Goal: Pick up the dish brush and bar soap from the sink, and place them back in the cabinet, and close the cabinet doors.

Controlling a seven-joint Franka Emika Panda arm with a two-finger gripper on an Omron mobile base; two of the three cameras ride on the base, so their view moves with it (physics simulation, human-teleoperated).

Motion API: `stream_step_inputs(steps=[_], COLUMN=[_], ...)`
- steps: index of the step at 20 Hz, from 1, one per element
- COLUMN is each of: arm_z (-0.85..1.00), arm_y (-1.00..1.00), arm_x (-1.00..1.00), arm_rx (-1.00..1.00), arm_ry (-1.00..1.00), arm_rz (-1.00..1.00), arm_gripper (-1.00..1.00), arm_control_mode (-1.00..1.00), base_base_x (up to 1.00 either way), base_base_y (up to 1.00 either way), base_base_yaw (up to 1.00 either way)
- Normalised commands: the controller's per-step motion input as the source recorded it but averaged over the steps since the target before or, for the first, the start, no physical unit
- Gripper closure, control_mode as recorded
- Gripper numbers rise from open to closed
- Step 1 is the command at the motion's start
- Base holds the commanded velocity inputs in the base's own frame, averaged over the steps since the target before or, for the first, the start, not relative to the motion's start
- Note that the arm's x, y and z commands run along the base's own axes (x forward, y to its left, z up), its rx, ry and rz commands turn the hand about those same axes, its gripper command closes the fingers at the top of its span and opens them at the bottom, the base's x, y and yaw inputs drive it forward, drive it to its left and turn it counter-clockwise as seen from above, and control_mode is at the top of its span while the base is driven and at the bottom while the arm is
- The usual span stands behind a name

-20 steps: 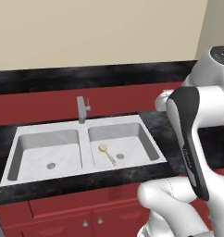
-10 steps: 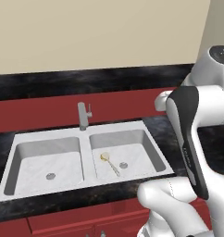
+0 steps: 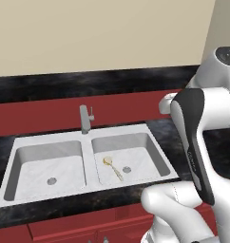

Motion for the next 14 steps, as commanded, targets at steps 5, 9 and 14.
stream_step_inputs(steps=[5, 9, 14], arm_z=[-0.01, 0.0, -0.09], arm_y=[0.12, 0.52, 0.4], arm_x=[0.02, 0.01, 0.12], arm_rx=[0.0, 0.0, 0.01], arm_ry=[0.0, 0.0, 0.0], arm_rz=[0.0, 0.0, 0.02], arm_gripper=[-1.0, -1.0, -1.0], arm_control_mode=[-1.0, -1.0, -1.0], base_base_x=[0.08, 0.0, 0.0], base_base_y=[0.11, 0.0, 0.0], base_base_yaw=[0.0, 0.0, 0.0])
